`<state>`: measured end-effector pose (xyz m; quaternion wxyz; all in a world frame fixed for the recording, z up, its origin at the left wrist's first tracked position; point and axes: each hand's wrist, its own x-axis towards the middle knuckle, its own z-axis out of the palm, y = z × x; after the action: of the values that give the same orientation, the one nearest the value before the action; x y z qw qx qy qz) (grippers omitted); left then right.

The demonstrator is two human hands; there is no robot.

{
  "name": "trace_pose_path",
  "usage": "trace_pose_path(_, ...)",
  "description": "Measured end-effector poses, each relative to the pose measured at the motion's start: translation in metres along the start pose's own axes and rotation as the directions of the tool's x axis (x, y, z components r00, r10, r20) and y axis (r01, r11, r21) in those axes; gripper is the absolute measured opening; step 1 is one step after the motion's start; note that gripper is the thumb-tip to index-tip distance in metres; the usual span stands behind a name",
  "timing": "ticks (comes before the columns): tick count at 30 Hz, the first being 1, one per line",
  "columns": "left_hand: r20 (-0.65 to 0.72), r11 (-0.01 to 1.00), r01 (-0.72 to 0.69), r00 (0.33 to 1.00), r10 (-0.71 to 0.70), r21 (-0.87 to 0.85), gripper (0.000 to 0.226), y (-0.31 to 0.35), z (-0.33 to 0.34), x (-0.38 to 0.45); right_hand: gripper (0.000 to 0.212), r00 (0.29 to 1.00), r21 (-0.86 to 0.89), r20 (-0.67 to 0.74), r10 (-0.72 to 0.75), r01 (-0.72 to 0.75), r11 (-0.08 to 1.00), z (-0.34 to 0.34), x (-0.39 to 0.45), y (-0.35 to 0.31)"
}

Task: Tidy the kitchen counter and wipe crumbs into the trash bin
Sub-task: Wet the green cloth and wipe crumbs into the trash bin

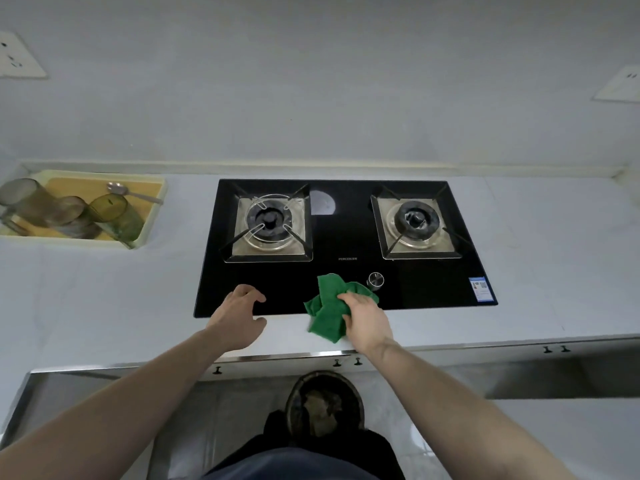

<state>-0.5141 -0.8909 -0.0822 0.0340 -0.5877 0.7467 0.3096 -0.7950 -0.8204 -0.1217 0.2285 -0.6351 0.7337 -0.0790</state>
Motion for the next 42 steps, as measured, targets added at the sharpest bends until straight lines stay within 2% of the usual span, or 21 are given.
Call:
trace_pose_path(4, 0.046, 0.999, 0.017, 0.999, -0.018, 0.037, 0.054, 0.012, 0.008, 0.013, 0.058, 0.999, 0.011, 0.023, 0.03, -0.03, 0.999, 0.01, -0.002, 0.017)
trace_pose_path(9, 0.18, 0.992, 0.069, 0.98, -0.088, 0.109, 0.07, 0.048, 0.029, 0.022, 0.058, 0.998, -0.013, 0.053, 0.03, -0.03, 0.999, -0.015, -0.014, 0.083)
trace_pose_path(14, 0.277, 0.97, 0.179, 0.936, -0.219, 0.163, 0.082, 0.097, 0.057, 0.022, 0.057, 0.982, -0.057, 0.036, 0.187, -0.185, 0.981, -0.076, -0.025, 0.197)
trace_pose_path(16, 0.255, 0.955, 0.244, 0.925, -0.282, 0.169, 0.087, 0.117, 0.068, 0.021, 0.054, 0.957, -0.082, 0.057, 0.285, -0.28, 0.956, -0.11, -0.02, 0.239)
trace_pose_path(18, 0.222, 0.936, 0.3, 0.915, -0.337, 0.184, 0.089, 0.128, 0.073, 0.019, 0.053, 0.946, -0.141, 0.088, 0.311, -0.297, 0.944, -0.134, -0.009, 0.26)
trace_pose_path(20, 0.21, 0.922, 0.335, 0.904, -0.372, 0.194, 0.092, 0.135, 0.077, 0.018, 0.052, 0.966, -0.131, 0.087, 0.242, -0.23, 0.964, -0.148, 0.006, 0.259)
trace_pose_path(24, 0.208, 0.911, 0.374, 0.891, -0.405, 0.172, 0.096, 0.143, 0.088, 0.012, 0.049, 0.998, 0.022, 0.029, -0.049, 0.048, 0.999, -0.141, 0.042, 0.209)
trace_pose_path(26, 0.213, 0.905, 0.38, 0.884, -0.416, 0.189, 0.095, 0.146, 0.096, 0.009, 0.05, 0.983, 0.041, 0.056, -0.174, 0.172, 0.984, -0.127, 0.057, 0.179)
trace_pose_path(28, 0.247, 0.906, 0.371, 0.876, -0.415, 0.206, 0.093, 0.148, 0.107, 0.004, 0.052, 0.962, 0.034, 0.144, -0.233, 0.231, 0.972, -0.111, 0.066, 0.16)
trace_pose_path(31, 0.273, 0.912, 0.359, 0.873, -0.403, 0.197, 0.093, 0.152, 0.125, -0.005, 0.057, 0.946, -0.013, 0.243, -0.215, 0.225, 0.974, -0.092, 0.066, 0.156)
trace_pose_path(36, 0.284, 0.911, 0.367, 0.868, -0.408, 0.188, 0.09, 0.155, 0.127, -0.011, 0.061, 0.962, -0.074, 0.157, -0.225, 0.239, 0.968, -0.098, 0.058, 0.197)
trace_pose_path(42, 0.327, 0.922, 0.341, 0.863, -0.384, 0.184, 0.084, 0.163, 0.116, -0.006, 0.061, 0.998, -0.092, 0.031, -0.059, 0.062, 0.994, -0.123, 0.035, 0.276)
